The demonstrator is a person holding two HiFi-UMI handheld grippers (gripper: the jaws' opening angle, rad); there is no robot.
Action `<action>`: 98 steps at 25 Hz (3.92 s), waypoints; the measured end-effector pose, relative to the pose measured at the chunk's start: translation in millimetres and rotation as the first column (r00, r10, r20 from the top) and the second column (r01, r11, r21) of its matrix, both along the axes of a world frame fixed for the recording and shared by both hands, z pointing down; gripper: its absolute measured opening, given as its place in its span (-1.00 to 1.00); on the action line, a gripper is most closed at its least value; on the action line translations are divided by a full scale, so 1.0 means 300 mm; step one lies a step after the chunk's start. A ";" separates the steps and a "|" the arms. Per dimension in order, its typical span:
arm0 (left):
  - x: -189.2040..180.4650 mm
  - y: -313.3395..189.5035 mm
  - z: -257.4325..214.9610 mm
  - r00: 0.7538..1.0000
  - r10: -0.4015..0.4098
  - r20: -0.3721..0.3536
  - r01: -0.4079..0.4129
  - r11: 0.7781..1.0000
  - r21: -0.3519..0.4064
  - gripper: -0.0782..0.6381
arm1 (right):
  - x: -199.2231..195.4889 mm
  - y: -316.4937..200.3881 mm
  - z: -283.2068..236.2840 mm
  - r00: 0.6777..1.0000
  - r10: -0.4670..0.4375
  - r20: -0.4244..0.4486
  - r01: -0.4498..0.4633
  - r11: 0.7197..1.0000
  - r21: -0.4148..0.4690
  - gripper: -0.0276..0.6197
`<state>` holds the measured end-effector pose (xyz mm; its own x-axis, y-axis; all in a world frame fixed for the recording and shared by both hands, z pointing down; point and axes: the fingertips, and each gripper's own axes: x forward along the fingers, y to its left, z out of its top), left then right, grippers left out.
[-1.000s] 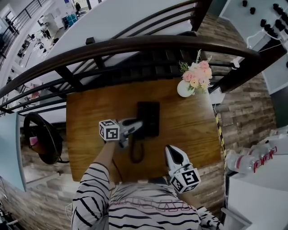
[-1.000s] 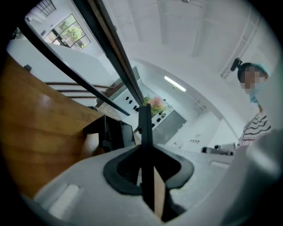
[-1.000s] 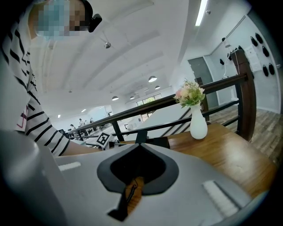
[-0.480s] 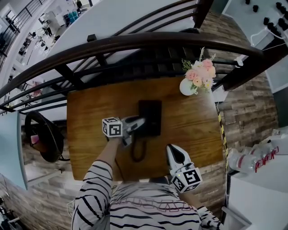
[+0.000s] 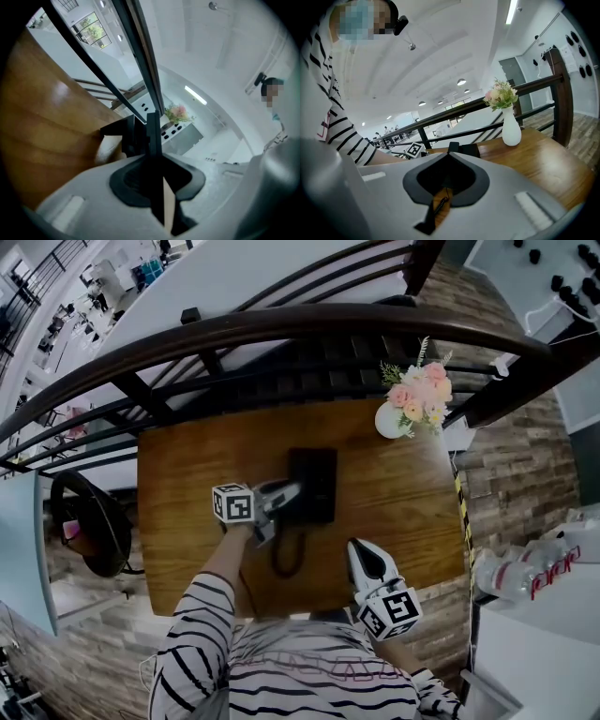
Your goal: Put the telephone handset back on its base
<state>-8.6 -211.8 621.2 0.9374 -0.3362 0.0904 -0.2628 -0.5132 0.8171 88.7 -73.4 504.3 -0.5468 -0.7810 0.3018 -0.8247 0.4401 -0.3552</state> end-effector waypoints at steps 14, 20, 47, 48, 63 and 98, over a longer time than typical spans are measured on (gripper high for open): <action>-0.009 -0.023 0.055 1.000 -0.025 0.010 0.025 0.998 -0.057 -0.57 | 0.004 0.008 0.012 1.000 0.005 -0.010 -0.006 1.000 -0.006 -0.91; -0.004 -0.026 0.058 1.000 -0.018 0.010 0.018 0.998 -0.057 -0.56 | 0.003 0.009 0.026 1.000 0.002 -0.009 -0.002 1.000 -0.020 -0.91; -0.036 -0.040 0.069 0.984 -0.075 0.161 0.076 0.997 -0.003 -0.27 | -0.010 0.000 0.021 1.000 -0.021 0.014 0.021 1.000 -0.017 -0.91; -0.038 -0.038 0.069 0.984 -0.072 0.161 0.074 0.997 -0.004 -0.27 | -0.009 0.000 0.022 1.000 -0.021 0.015 0.021 1.000 -0.016 -0.91; -0.031 -0.009 0.046 0.978 -0.029 0.208 0.012 0.997 0.081 -0.52 | -0.014 0.008 0.023 1.000 -0.021 0.020 0.022 0.999 -0.027 -0.91; -0.040 -0.032 0.084 0.989 -0.041 0.143 0.040 0.999 0.005 -0.38 | -0.042 -0.003 0.033 0.999 -0.039 0.024 0.040 0.999 -0.032 -0.91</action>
<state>-20.6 -221.3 646.3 0.9004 -0.3739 0.2223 -0.3978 -0.5012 0.7685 76.1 -74.2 514.1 -0.5845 -0.7483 0.3136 -0.7980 0.4603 -0.3890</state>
